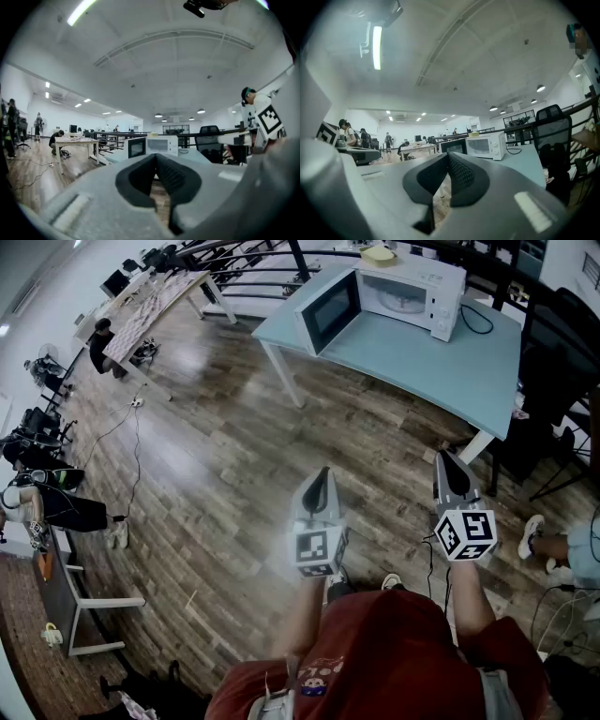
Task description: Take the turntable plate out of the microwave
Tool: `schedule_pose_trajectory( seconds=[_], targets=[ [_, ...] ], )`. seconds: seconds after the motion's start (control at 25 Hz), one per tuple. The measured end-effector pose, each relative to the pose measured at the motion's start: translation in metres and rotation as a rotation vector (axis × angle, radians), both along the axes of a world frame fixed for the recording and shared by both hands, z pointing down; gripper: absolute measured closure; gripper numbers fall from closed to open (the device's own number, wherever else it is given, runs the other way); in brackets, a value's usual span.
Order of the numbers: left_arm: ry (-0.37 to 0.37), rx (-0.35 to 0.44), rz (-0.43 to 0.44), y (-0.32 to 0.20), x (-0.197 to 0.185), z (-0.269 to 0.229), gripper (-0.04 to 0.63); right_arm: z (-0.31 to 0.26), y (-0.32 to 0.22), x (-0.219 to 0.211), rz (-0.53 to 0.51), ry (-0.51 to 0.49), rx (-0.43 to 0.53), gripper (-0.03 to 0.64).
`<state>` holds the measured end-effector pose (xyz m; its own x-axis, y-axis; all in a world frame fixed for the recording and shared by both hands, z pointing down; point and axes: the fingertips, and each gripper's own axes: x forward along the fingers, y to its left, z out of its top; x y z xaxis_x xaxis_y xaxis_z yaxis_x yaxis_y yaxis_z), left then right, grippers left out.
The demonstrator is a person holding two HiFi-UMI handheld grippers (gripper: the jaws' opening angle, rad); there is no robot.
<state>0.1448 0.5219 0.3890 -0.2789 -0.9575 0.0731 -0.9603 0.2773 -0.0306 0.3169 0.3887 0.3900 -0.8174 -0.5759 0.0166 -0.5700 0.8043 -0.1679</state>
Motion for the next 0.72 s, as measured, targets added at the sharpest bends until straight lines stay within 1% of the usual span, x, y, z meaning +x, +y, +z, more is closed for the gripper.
schedule_pose_trajectory(
  seconds=[0.24,0.52,0.6,0.72],
  targets=[
    [0.006,-0.027,-0.015,-0.005,0.021,0.009,0.597,0.002,-0.009,0.028,0.013,0.005,0.002,0.617],
    [0.013,-0.048,-0.015,-0.017,0.061,0.02,0.597,0.014,-0.022,0.068,0.037,-0.01,-0.024,0.617],
    [0.02,-0.049,-0.008,-0.019,0.074,0.02,0.596,0.018,-0.023,0.079,0.031,-0.02,-0.041,0.617],
    [0.001,-0.064,0.017,-0.018,0.089,0.022,0.597,0.026,-0.021,0.092,0.034,-0.028,-0.064,0.617]
  ],
)
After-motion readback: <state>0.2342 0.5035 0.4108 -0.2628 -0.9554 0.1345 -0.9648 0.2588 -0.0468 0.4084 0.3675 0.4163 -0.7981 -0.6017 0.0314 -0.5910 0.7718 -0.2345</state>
